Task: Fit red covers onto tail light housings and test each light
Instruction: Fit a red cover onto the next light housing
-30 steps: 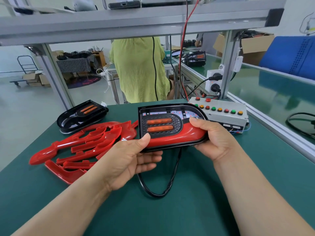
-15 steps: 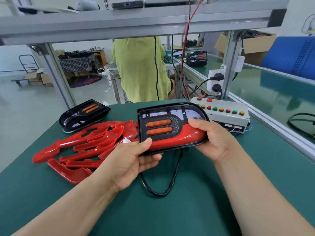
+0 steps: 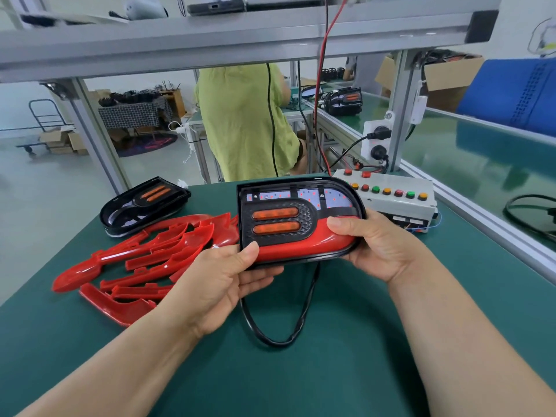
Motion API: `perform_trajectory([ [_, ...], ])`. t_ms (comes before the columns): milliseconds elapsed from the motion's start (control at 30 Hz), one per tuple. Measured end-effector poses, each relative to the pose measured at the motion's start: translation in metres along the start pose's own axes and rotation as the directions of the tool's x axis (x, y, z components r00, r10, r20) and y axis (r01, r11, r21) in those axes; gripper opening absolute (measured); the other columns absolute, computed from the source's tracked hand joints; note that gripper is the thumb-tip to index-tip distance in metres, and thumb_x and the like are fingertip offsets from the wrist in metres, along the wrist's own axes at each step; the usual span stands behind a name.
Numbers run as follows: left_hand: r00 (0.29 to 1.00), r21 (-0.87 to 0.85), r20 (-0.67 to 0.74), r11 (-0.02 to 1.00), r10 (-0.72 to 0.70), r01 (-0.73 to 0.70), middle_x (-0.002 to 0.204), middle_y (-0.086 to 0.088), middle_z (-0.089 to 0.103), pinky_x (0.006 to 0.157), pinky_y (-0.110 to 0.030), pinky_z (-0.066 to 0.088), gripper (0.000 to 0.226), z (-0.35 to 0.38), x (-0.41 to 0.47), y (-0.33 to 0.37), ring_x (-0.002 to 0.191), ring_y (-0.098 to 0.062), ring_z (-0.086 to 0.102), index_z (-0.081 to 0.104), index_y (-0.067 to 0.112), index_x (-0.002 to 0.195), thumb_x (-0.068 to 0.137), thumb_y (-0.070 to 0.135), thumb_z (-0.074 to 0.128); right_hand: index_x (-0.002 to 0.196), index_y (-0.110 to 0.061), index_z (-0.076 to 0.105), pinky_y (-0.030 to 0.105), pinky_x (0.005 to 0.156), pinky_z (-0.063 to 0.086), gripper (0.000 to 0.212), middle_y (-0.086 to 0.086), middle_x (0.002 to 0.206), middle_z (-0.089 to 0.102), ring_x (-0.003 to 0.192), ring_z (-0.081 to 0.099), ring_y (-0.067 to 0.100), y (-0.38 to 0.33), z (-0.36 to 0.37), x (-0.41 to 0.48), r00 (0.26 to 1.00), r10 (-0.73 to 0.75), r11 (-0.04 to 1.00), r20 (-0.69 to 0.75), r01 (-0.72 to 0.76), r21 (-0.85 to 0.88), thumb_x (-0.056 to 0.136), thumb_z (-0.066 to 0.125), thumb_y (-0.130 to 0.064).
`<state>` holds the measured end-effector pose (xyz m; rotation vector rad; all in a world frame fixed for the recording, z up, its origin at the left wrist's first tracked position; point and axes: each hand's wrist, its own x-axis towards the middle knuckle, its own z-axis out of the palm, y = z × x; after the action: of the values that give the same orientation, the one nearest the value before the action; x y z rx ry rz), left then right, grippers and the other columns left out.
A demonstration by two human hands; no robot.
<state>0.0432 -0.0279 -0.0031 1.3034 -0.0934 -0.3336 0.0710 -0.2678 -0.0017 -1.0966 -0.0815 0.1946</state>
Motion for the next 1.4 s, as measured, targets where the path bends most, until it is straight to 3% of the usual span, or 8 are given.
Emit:
perform_trajectory([
  [167,0.998,0.049,-0.040,0.997,0.056,-0.054,0.111,-0.014,0.073,0.076,-0.029,0.060,0.032,0.005,0.000,-0.004,0.088,-0.026,0.074,0.077,0.009,0.100,0.083,0.030,0.060,0.119,-0.007,0.068,0.042,0.071,0.061,0.057,0.017,0.109,0.074,0.090,0.072,0.028,0.001,0.002,0.002,1.000,-0.002,1.000,-0.019,0.002,0.014,0.062,0.075,-0.005],
  [300,0.996,0.050,0.067,0.998,-0.052,0.048,0.117,-0.015,0.071,0.078,-0.034,0.060,0.053,-0.003,0.001,0.009,0.103,-0.028,0.071,0.071,0.010,0.117,0.086,0.049,0.051,0.104,-0.010,0.074,0.039,0.067,0.060,0.041,0.015,0.102,0.075,0.084,0.074,0.026,0.001,0.001,0.003,0.999,0.022,0.996,-0.034,-0.019,0.082,0.063,0.077,-0.011],
  [433,0.977,0.091,0.139,0.985,-0.161,0.150,0.118,-0.017,0.070,0.079,-0.034,0.059,0.080,-0.009,0.000,0.016,0.103,-0.026,0.071,0.075,0.010,0.110,0.085,0.070,0.028,0.081,-0.012,0.082,0.043,0.069,0.062,0.017,0.015,0.098,0.076,0.085,0.074,0.026,-0.001,-0.005,0.001,0.996,0.048,0.988,-0.074,-0.037,0.148,0.065,0.077,-0.017],
  [600,0.976,0.099,0.129,0.982,-0.173,0.161,0.115,-0.017,0.071,0.073,-0.032,0.059,0.071,-0.006,-0.002,0.016,0.099,-0.025,0.072,0.075,0.010,0.110,0.085,0.065,0.037,0.081,-0.010,0.081,0.047,0.071,0.062,0.019,0.016,0.101,0.076,0.087,0.074,0.027,-0.002,-0.009,0.002,0.994,0.058,0.984,-0.097,-0.041,0.174,0.063,0.079,-0.018],
  [800,0.997,0.035,0.029,0.997,-0.074,0.073,0.112,-0.014,0.073,0.076,-0.033,0.061,0.045,0.006,0.000,0.003,0.094,-0.026,0.074,0.067,0.005,0.115,0.081,0.033,0.059,0.095,-0.014,0.080,0.045,0.073,0.062,0.028,0.015,0.104,0.075,0.086,0.074,0.026,0.001,-0.008,0.004,1.000,0.019,0.997,-0.023,-0.017,0.078,0.067,0.074,-0.014],
  [1000,1.000,0.120,-0.029,0.993,0.011,-0.007,0.102,-0.017,0.075,0.078,-0.033,0.061,0.043,0.008,-0.003,-0.006,0.083,-0.024,0.074,0.069,0.001,0.109,0.083,0.034,0.059,0.119,-0.007,0.068,0.048,0.081,0.060,0.055,0.017,0.114,0.071,0.097,0.069,0.031,-0.002,-0.007,0.004,0.999,-0.009,1.000,-0.046,0.010,0.012,0.065,0.075,-0.013],
  [1233,0.996,0.432,-0.034,0.900,0.087,-0.064,0.093,-0.008,0.077,0.063,-0.028,0.057,0.065,0.003,-0.002,0.016,0.069,-0.019,0.072,0.068,0.006,0.103,0.072,0.063,0.060,0.098,-0.009,0.069,0.040,0.059,0.060,0.035,0.013,0.090,0.076,0.075,0.075,0.027,-0.011,-0.013,-0.001,0.981,0.018,0.988,-0.195,0.012,0.152,0.066,0.077,-0.022],
  [1400,0.885,0.652,-0.282,0.751,0.370,-0.106,0.075,0.003,0.074,0.065,-0.030,0.053,0.033,-0.027,0.032,0.043,0.057,-0.009,0.064,0.073,0.016,0.084,0.095,0.044,0.058,0.093,-0.013,0.068,0.038,0.050,0.059,0.022,0.009,0.077,0.076,0.063,0.074,0.023,-0.016,-0.024,-0.001,0.938,0.046,0.969,-0.344,0.042,0.242,0.085,0.072,-0.034],
])
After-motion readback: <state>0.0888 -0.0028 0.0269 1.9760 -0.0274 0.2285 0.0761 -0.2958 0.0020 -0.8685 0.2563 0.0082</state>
